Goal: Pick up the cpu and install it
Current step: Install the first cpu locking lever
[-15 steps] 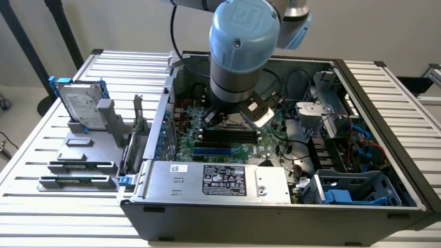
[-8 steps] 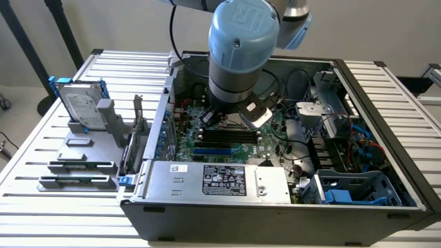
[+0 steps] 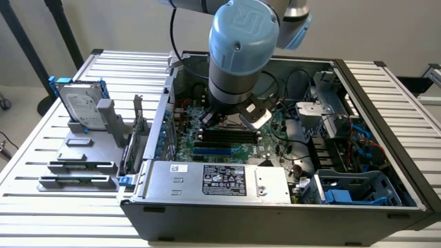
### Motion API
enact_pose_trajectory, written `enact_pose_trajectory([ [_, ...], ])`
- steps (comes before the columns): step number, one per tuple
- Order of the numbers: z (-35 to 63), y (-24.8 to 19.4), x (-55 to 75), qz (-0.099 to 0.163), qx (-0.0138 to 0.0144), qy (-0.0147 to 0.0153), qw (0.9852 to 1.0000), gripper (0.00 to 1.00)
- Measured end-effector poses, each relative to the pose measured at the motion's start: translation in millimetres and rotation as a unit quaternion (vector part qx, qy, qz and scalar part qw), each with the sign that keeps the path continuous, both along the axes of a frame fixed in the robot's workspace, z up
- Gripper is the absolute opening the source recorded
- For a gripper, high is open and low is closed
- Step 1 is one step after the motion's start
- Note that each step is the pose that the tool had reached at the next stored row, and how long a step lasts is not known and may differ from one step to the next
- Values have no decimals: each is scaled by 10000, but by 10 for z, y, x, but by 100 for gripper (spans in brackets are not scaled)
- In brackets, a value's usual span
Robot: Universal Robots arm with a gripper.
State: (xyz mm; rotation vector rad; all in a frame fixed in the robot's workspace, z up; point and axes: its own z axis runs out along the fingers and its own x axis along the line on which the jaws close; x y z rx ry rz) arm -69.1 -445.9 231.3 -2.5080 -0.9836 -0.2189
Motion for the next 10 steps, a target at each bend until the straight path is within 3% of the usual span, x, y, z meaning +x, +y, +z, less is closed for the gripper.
enact_pose_trajectory([
  [10, -87, 32, -25, 73, 0, 0, 10000, 11],
])
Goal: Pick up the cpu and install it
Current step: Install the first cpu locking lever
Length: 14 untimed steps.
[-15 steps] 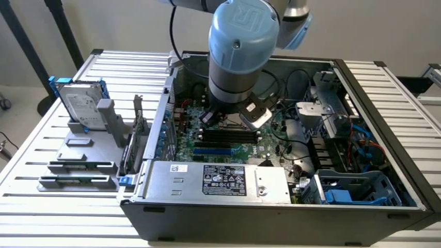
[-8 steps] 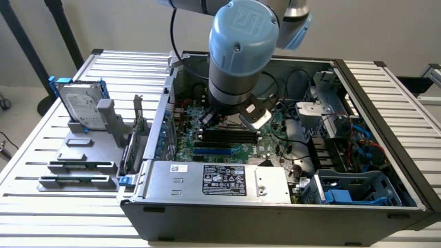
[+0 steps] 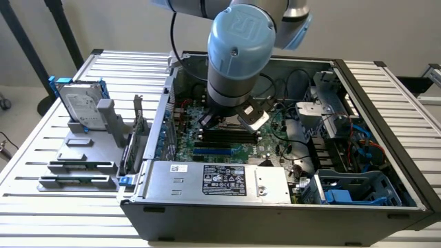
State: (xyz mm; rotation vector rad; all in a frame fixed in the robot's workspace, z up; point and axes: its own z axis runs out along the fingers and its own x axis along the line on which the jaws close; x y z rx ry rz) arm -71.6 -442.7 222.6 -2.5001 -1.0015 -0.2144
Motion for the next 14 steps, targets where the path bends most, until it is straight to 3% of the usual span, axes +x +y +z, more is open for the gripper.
enact_pose_trajectory([
  [14, -173, 88, -59, 97, 0, 0, 10000, 11],
])
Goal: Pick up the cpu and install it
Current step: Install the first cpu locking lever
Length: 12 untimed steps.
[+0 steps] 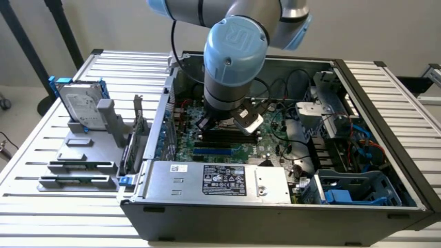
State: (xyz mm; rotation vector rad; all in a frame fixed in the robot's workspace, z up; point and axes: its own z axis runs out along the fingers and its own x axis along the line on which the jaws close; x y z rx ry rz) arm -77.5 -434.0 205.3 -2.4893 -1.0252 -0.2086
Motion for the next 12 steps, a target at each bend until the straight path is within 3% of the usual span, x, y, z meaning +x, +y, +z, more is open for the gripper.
enact_pose_trajectory([
  [5, -44, 39, -12, 25, -9, 0, 10000, 11],
  [12, -76, 44, -13, 44, -67, 0, 10000, 11],
])
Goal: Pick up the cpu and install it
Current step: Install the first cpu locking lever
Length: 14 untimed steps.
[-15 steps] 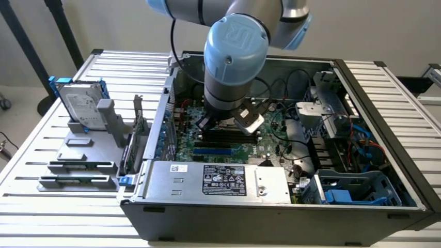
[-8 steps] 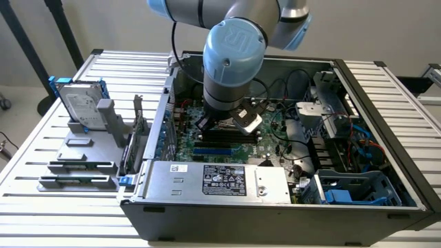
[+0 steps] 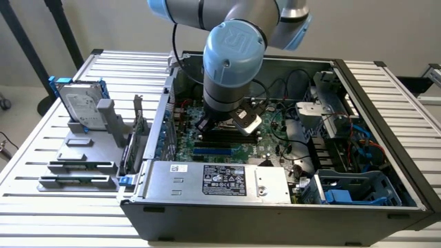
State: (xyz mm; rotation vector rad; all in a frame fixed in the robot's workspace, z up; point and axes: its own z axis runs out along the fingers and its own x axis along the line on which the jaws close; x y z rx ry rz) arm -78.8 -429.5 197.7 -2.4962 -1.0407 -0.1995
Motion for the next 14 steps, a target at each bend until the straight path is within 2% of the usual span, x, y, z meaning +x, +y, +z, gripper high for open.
enact_pose_trajectory([
  [7, -44, 8, 0, 28, -42, 0, 10000, 11],
  [14, -86, 39, 0, 74, -54, -2, 10000, 11],
])
